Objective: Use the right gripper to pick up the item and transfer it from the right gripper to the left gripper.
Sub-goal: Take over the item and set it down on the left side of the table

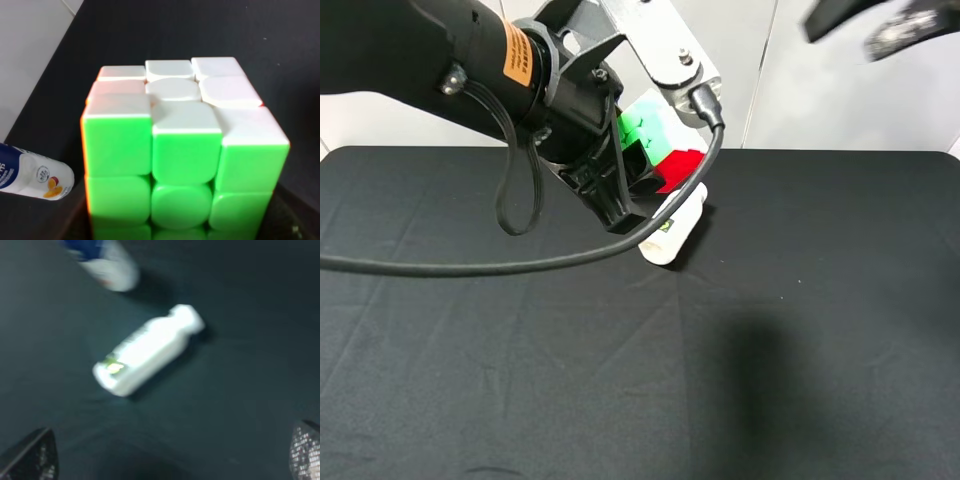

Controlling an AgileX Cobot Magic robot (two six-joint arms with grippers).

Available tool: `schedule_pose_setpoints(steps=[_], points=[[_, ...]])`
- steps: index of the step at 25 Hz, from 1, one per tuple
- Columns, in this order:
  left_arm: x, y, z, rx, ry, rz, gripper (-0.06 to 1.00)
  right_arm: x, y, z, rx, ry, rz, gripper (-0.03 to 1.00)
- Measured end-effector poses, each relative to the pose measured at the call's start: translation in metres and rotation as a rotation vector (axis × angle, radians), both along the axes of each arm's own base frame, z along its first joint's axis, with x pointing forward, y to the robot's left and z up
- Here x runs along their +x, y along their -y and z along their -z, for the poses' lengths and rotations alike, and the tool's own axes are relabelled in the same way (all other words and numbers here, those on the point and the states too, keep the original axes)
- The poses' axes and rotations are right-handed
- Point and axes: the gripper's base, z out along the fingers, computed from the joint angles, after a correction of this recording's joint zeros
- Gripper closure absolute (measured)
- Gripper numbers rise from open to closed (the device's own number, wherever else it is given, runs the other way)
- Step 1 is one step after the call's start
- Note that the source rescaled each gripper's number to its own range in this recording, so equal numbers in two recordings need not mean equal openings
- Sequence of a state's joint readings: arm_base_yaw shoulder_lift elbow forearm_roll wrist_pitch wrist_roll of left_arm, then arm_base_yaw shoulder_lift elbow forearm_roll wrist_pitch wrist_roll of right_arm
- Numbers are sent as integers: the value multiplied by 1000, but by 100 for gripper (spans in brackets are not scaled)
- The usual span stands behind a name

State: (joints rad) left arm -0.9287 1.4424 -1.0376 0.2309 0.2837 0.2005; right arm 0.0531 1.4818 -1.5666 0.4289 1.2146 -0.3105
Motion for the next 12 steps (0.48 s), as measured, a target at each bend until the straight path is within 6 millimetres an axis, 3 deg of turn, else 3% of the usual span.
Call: schedule_pose_setpoints(steps=[3, 12], points=[[0, 0, 0, 0, 0, 0, 94, -24, 11, -21, -91, 71, 69, -3], [0, 0, 0, 0, 0, 0, 94, -114, 25, -81, -140, 333, 146, -3]])
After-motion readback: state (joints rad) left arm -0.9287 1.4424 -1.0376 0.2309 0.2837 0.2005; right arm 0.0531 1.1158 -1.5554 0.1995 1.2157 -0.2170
